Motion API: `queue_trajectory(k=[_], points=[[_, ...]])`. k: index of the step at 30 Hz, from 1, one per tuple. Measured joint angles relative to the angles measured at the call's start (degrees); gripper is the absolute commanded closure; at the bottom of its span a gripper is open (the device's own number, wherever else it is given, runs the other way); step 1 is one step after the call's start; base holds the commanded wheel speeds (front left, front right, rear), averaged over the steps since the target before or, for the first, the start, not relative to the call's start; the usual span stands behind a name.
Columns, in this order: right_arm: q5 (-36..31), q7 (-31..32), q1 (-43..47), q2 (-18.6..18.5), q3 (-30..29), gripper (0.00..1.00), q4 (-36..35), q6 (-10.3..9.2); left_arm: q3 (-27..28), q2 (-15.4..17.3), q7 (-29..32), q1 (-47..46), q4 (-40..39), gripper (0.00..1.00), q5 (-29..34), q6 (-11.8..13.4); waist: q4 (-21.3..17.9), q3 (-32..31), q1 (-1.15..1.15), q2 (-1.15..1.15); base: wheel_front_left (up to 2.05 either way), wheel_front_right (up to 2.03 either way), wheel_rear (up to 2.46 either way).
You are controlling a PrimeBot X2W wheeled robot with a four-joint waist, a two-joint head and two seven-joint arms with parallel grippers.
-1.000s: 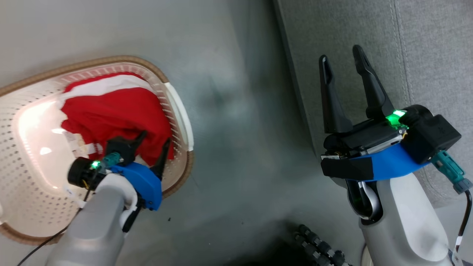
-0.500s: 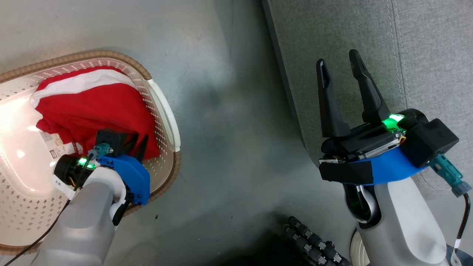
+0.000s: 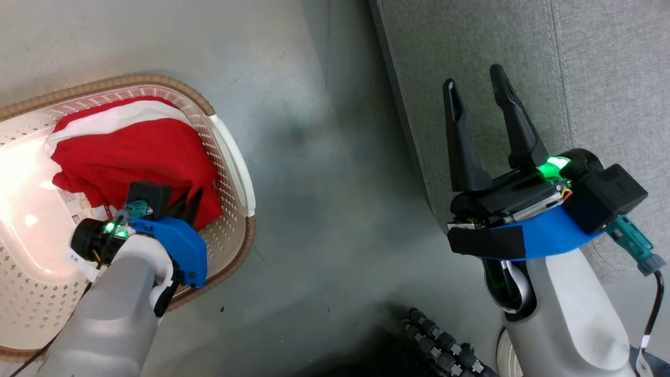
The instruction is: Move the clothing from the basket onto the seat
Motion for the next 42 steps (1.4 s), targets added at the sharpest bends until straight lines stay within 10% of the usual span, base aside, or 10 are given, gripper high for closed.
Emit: queue_trajectory(k=[42], points=[[-9.0,8.9,15.5,0.1,-3.6,0.00,7.1,-0.01,-10.0,-6.0,-2.3,11.5,-16.5,1.00,-8.3,0.0,18.3,-47.0,-0.02,0.00,0.00,0.00,0.00]])
